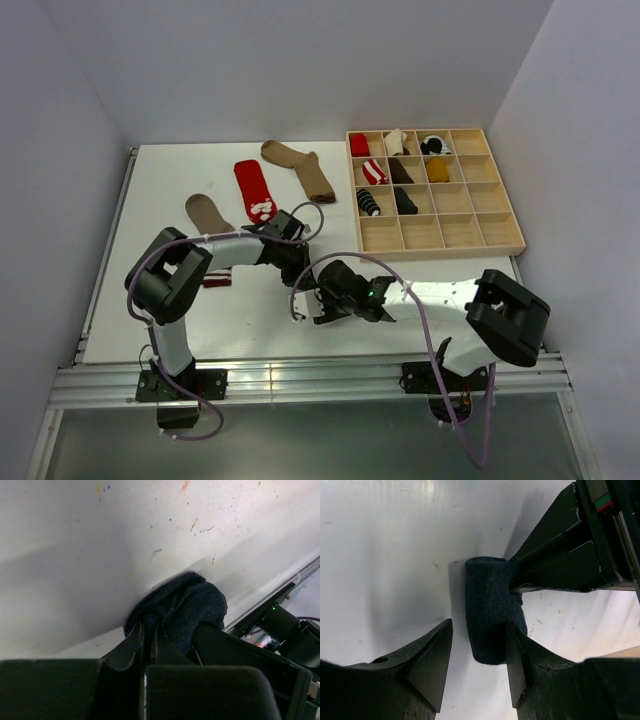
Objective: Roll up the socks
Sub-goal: Roll the sock at the center of the board.
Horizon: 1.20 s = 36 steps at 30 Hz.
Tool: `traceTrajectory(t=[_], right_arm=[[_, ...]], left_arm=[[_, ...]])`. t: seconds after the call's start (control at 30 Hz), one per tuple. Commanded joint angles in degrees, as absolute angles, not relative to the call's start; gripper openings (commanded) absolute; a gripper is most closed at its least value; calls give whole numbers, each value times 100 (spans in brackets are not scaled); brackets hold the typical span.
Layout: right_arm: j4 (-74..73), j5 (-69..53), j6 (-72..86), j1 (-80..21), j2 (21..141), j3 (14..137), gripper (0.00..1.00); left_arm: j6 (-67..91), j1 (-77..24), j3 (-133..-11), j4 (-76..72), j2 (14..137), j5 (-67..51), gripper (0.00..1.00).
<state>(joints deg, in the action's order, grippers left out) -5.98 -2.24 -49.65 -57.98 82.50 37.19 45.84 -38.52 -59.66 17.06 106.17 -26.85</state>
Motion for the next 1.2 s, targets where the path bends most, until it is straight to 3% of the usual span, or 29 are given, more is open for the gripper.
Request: traceTrajectory(t=[0.0,0.47,0.57,0.63,0.73,0.9,1.0,1.17], right_arm=[[-527,-141,-5071,-5810,8639,3876,52],[-378,184,-5098,-5669,9404,4174,46],[-571,88,-5019,-5573,9509,4402,37],[-816,27,-4931,-5511,9571,4552,25],[-1080,-201,-4878,-5379,9659,4781,11],[-1467,-466,-4738,-5177,9694,5088,1],[-1704,-615,-4658,-5107,9764,5264,0],[-1977,-861,-4448,-4931,9756,5563,0]], left_arm=[[4149,-3823,-5853,2391,11047,-2417,0],[3955,-3533,-6135,2514,11250,-2637,0],[3911,-3472,-6152,2505,11232,-2689,0],[3902,-3428,-6152,2479,11171,-2777,0],[3867,-3375,-6170,2479,11066,-2812,6],[3928,-3235,-6056,2286,10619,-2927,22],[3999,-3086,-6012,2163,10337,-2997,30],[4052,-2857,-5959,2171,9968,-2805,30]])
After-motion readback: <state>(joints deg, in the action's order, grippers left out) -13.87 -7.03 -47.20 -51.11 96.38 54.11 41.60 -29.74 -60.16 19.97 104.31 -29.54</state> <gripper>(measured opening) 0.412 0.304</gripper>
